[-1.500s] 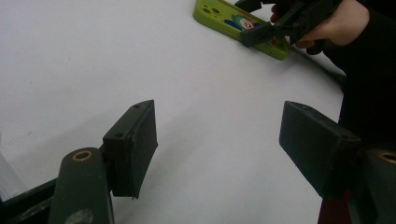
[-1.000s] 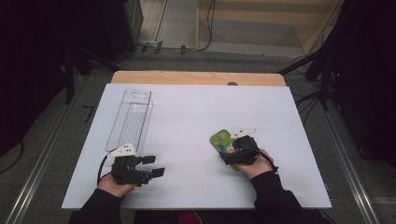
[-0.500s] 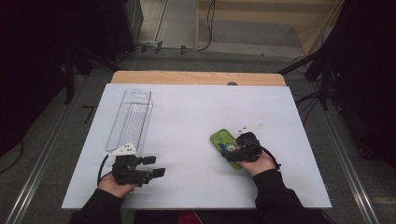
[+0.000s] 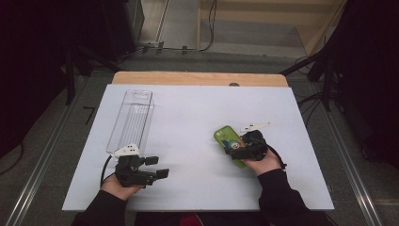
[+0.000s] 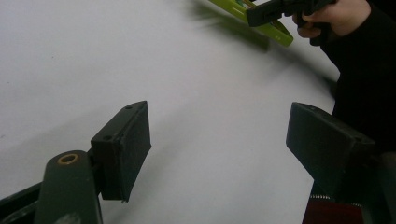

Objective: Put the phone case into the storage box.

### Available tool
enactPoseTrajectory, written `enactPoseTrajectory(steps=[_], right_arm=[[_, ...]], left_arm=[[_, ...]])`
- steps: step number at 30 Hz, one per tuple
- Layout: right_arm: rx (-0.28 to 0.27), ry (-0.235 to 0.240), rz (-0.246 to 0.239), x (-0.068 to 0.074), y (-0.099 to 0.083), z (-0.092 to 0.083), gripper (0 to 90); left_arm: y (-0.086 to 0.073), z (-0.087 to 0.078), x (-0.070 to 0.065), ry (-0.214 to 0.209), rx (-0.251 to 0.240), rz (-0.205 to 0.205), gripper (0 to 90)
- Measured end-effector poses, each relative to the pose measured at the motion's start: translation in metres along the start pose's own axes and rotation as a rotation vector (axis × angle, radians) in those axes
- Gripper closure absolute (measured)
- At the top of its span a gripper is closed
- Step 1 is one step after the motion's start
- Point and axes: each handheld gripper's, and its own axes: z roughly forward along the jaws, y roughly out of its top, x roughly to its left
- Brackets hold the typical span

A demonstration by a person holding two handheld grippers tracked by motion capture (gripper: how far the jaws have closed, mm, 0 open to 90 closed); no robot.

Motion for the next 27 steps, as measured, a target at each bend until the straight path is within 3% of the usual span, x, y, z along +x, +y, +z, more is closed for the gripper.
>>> enactPoseTrajectory(steps=[4,11,14,27], right_arm=[[-0.007,0.008,0.003,-0.001,0.001,-0.003,14.5],[-0.027,0.050,0.028,0.001,0.003,-0.006,14.4],[-0.029,0.053,0.032,0.003,0.005,-0.006,14.4],[-0.035,0.064,0.012,0.028,0.015,-0.001,14.4]], left_arm=[[0.002,0.002,-0.003,-0.001,-0.002,-0.012,22.7],[0.009,0.008,-0.008,-0.007,0.039,-0.055,26.1],[0.010,0.010,-0.011,-0.001,0.040,-0.047,26.0],[0.023,0.020,-0.017,0.033,0.049,-0.065,24.0]])
